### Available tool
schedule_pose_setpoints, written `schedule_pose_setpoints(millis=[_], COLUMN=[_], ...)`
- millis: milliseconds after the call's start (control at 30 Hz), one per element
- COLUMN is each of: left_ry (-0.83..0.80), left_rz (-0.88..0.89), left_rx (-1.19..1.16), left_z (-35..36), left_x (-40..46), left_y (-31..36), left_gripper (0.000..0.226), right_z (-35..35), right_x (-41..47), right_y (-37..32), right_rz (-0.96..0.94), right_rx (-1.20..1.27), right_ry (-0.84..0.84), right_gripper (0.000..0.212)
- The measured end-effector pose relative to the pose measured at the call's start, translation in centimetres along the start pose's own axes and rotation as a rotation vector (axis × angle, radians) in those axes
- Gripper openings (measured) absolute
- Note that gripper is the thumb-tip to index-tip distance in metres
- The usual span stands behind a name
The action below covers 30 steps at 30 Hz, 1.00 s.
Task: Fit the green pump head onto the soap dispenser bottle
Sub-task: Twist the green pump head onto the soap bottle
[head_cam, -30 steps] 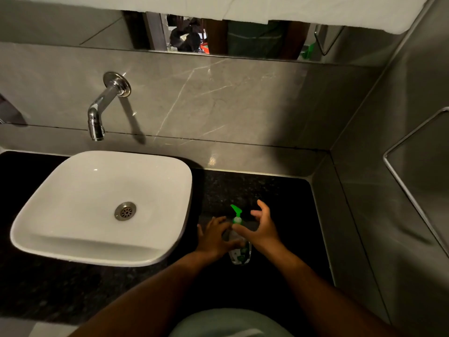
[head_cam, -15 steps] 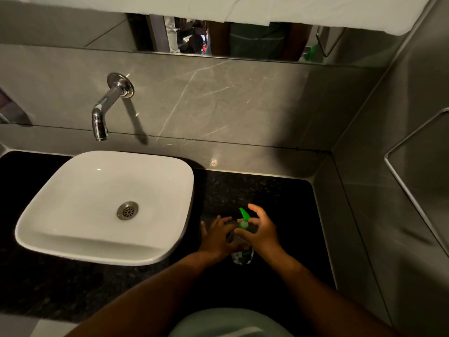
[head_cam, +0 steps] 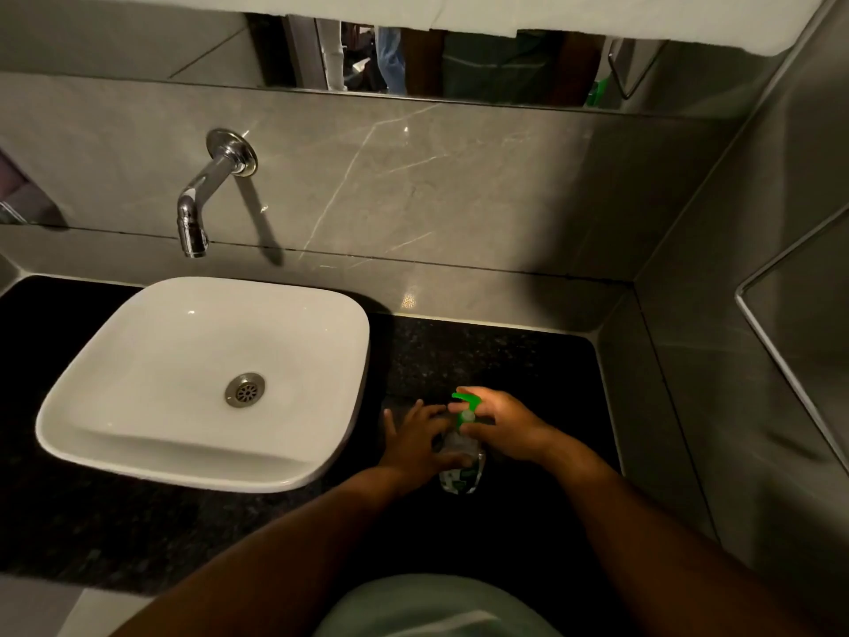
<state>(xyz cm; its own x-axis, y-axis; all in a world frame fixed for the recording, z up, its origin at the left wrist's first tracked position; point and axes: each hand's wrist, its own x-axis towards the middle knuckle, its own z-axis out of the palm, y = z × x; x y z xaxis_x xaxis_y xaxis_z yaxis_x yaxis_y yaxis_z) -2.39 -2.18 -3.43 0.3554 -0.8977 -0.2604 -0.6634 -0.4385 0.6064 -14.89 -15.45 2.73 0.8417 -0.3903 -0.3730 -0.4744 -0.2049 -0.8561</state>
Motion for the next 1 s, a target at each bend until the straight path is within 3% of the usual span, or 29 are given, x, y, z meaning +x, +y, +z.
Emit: schedule_pose_setpoints(millis=[133,300,433,767,867,1000], left_ry=[0.015,0.039,0.036,0.015,0.014,0.034], left_rz=[-0.042,-0.056,-0.050,0.022,0.024,0.003], left_rx=[0.014,0.011,0.018,0.035,0.041,0.056], left_z=[0.2,0.2,0.2,-0.1,-0.2,0.1], left_x=[0.3,0.2,0.2,-0.3,-0.3,-0.4], left_y=[0.2,-0.5,-0.3,-0.2,-0.1,0.1], left_gripper=[0.070,0.068,0.071,0.080,0.077,0.072], right_z=[1.1,1.2,1.5,0.9,0.8,1.9], right_x=[-0.5,-1.5,-1.9,-1.7,-1.9,-2.2], right_y=[0.5,1.9,1.8,0.1,0.3,0.4], right_rz=[0.048,0.039,0.009,-0.013,-0.025,-0.045], right_rx=[0.074,0.191,0.169,0.218,0.135,0.027], right_ry=[0.098,0.388,0.332,0.077,0.129,0.361], right_gripper=[0.078,0.072,0.079,0.064,0.071,0.083])
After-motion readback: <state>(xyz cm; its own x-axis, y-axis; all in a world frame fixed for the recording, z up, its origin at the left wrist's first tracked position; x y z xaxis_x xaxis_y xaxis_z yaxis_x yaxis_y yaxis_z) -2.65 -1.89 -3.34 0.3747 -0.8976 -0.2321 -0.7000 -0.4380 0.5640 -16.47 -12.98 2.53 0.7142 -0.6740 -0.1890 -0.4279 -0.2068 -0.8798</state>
